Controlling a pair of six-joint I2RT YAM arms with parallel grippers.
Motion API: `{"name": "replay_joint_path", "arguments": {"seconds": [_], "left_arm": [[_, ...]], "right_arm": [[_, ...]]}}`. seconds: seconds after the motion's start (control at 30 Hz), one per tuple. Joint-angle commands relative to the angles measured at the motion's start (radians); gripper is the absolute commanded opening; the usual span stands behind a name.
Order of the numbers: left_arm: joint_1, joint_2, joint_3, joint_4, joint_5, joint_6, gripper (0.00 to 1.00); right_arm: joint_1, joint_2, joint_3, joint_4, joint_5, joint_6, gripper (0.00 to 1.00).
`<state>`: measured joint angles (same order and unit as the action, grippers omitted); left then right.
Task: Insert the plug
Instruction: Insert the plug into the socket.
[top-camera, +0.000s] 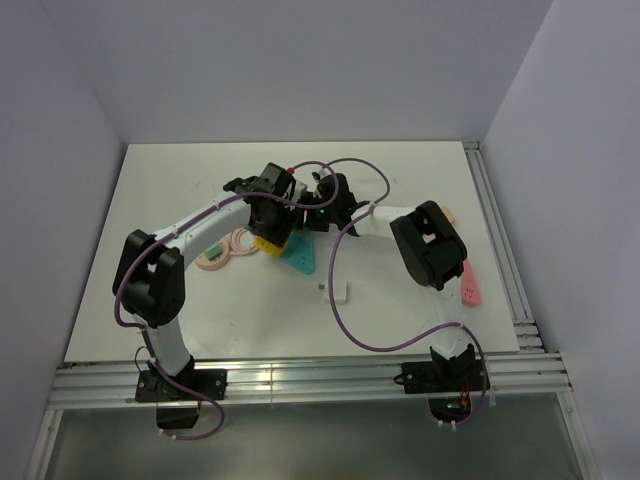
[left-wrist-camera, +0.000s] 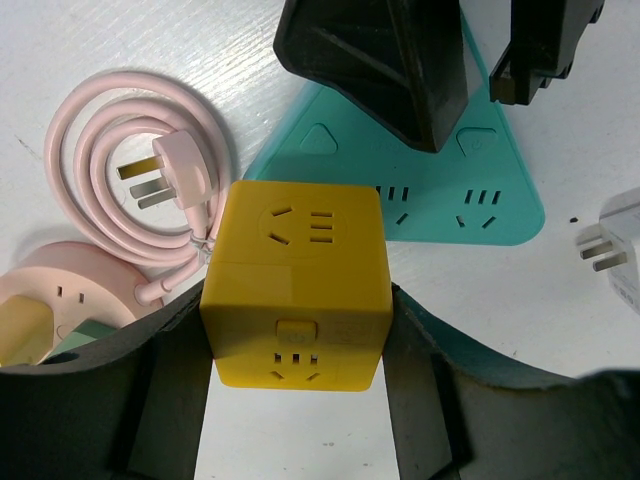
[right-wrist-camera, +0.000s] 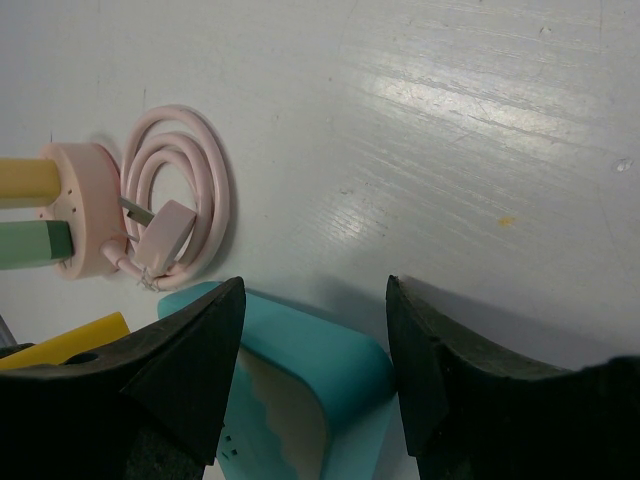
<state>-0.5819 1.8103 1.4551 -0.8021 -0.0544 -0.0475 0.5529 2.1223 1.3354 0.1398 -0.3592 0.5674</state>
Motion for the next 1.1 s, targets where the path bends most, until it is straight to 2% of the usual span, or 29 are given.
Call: {"name": "replay_joint_path", "arguments": {"seconds": [0.0,0.3,0.53,1.07], "left_arm": [[0.002,0.106,-0.056,-0.042,0.047,0.008,0.00],[0.002,0.106,-0.053,-0.043,0.047,0.018,0.00],[0.040,0.099,-0.044,-0.035,0.134,0.003,0.00],[0.062,0.136,-0.016,-0.046,0.085,-0.064,0.00]], "right_arm": [[0.012,-0.033,-0.004,-0.020,-0.009,0.005,0.66],[0.012,-0.036,-0.005,-0.017,-0.012,0.006,0.66],[0.015,-0.036,-0.012,-0.011,-0.017,0.011,0.66],[0.019,-0.058,-0.025,0.000,-0.014,0.014,0.66]]}}
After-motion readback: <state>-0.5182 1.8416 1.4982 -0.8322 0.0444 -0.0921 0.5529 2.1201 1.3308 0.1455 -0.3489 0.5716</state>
